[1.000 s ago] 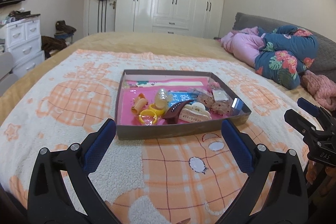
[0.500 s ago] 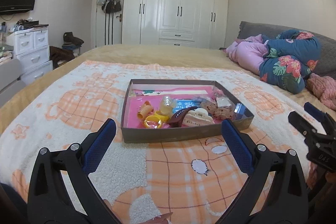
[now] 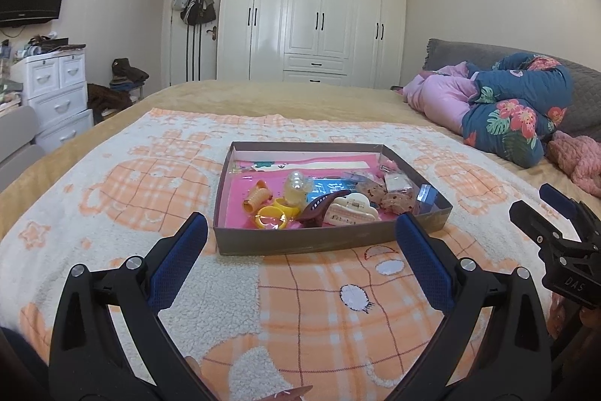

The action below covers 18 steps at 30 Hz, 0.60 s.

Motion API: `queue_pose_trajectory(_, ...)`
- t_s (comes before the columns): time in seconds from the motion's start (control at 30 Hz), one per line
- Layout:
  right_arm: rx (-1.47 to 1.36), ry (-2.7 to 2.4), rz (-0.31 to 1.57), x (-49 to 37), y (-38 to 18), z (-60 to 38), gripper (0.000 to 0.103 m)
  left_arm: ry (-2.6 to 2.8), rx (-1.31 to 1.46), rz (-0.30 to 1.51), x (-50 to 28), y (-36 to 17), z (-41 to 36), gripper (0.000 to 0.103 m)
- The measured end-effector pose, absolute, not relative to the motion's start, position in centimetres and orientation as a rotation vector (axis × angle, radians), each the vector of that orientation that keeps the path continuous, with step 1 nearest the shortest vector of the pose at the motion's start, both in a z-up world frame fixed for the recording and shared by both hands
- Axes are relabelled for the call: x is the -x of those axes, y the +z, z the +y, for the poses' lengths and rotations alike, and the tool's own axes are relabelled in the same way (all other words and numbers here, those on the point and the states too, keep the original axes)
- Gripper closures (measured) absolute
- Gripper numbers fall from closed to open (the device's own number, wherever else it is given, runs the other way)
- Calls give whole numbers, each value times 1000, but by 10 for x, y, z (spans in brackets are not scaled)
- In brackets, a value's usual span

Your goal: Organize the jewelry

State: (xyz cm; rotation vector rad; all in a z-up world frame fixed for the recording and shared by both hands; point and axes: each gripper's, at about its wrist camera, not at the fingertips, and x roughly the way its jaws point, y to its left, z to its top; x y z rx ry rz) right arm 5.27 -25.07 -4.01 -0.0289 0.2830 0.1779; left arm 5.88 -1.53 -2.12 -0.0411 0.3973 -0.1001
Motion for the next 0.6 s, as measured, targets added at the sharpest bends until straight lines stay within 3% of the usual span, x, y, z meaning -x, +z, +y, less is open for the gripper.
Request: queue_pose_trajectory(0.6, 33, 174, 281, -52, -42, -250, 6, -88, 36, 393, -58, -22, -13, 11)
